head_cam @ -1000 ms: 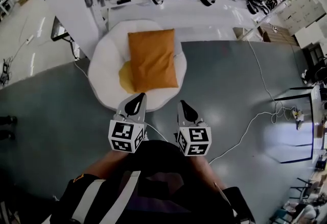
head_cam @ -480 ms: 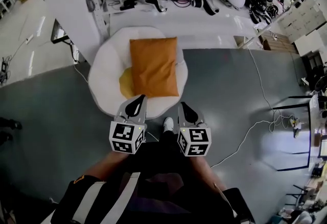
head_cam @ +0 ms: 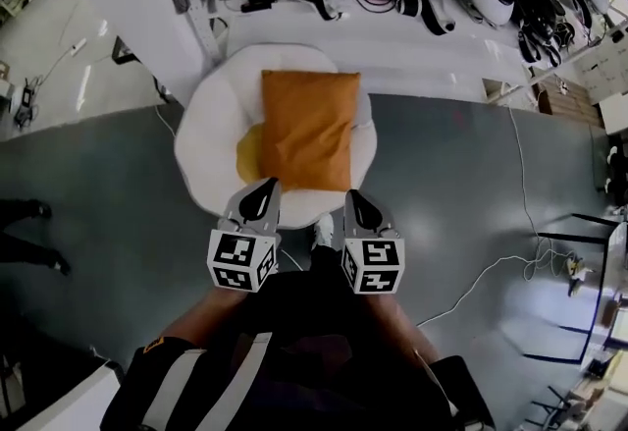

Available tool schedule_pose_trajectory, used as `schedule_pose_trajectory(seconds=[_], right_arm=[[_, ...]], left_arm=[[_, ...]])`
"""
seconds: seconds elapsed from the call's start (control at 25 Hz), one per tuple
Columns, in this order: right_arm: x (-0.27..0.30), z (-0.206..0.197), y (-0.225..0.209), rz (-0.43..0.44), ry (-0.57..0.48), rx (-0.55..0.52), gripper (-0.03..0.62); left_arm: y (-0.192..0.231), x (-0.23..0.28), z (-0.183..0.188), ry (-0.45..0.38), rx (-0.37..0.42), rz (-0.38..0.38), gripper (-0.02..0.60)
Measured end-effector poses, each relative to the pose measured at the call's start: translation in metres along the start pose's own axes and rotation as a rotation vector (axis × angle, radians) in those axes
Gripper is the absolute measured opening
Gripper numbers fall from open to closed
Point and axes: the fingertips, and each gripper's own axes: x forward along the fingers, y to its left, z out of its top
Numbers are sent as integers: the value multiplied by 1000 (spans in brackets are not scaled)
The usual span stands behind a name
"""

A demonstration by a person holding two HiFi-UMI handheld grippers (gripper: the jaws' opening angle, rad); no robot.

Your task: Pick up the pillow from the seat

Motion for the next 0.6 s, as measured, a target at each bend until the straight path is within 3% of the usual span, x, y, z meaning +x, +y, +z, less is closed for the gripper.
schedule_pose_trajectory(seconds=[0.16, 0.6], right_arm=[[32, -6, -31, 44, 44, 3, 2], [110, -35, -96, 133, 140, -10, 2]], left_arm=[[-6, 38, -11, 40, -36, 10, 0], [-2, 115, -45, 132, -55, 146, 0]])
